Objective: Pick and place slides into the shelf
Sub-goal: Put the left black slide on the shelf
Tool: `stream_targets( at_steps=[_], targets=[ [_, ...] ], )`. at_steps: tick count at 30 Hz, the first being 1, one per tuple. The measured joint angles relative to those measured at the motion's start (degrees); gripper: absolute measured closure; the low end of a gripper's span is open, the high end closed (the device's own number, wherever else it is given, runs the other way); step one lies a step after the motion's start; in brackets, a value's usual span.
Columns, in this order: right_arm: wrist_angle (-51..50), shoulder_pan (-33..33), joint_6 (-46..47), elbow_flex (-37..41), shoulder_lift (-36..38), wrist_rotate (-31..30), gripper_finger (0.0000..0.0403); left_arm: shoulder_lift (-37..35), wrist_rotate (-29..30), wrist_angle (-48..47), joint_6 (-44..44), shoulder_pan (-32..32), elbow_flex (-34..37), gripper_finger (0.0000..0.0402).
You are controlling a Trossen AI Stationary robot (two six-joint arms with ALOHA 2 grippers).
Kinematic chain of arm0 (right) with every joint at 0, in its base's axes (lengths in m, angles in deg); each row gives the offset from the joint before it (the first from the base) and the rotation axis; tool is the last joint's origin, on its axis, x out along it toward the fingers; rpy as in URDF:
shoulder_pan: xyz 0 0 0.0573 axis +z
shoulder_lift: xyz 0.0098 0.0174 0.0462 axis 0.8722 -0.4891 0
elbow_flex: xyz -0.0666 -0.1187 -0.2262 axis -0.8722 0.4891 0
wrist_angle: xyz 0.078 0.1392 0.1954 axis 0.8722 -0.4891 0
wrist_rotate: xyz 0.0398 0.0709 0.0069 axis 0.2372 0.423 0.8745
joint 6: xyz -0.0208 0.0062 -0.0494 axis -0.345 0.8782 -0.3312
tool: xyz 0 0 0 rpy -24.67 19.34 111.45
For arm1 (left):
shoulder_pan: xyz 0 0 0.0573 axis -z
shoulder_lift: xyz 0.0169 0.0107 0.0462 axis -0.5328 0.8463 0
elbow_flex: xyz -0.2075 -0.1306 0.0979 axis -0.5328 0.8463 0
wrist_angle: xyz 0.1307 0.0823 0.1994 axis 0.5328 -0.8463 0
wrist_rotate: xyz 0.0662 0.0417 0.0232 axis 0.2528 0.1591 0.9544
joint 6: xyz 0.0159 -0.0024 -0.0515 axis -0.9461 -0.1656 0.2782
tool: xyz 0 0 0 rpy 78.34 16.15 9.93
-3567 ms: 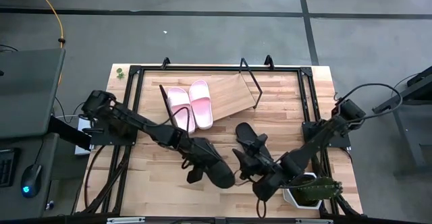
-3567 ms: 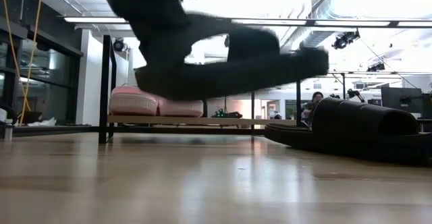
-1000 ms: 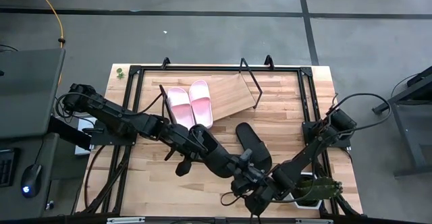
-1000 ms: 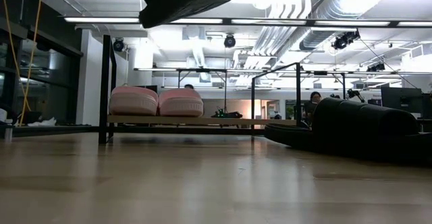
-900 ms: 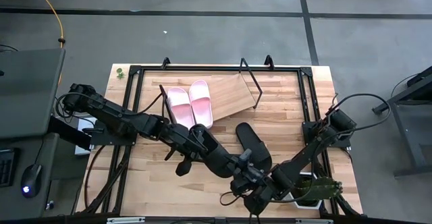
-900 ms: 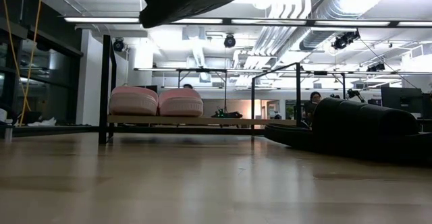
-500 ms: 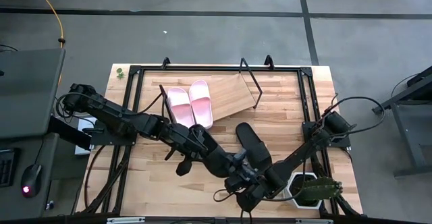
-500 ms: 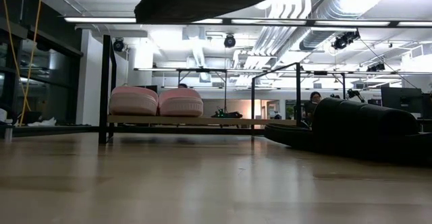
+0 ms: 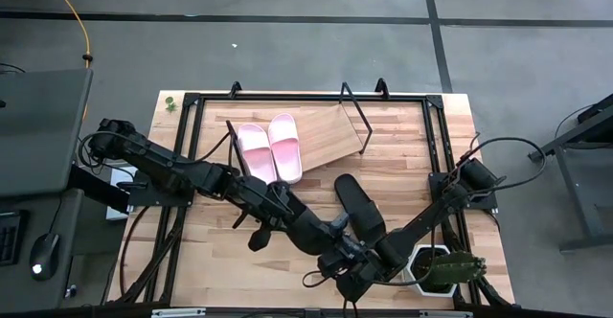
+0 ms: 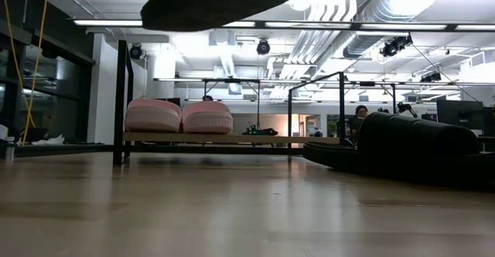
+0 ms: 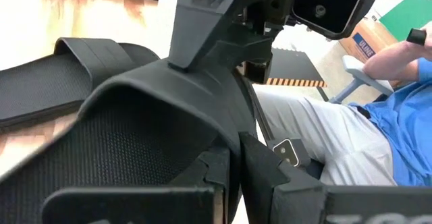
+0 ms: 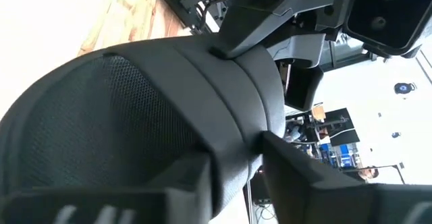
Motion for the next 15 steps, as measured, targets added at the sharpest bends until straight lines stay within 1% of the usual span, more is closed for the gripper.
stream_targets(
  at_steps=[6, 8, 11, 15],
  targets=[
    [0.04, 0.02, 0.22, 0.0, 0.0, -0.02, 0.0389, -0.04, -0.01, 0.04, -0.01, 0.0, 0.0, 0.0387],
    [0.07, 0.02, 0.24, 0.0, 0.0, -0.04, 0.0397, -0.04, 0.01, 0.11, -0.01, 0.0, 0.0, 0.0387],
    [0.45, 0.02, 0.27, 0.0, 0.0, -0.02, 0.0393, -0.04, 0.02, 0.06, -0.01, 0.0, 0.0, 0.0387],
    [0.48, 0.0, 0.27, 0.0, 0.0, 0.0, 0.04, -0.04, 0.1, -0.08, -0.03, 0.0, 0.0, 0.0387]
  ],
)
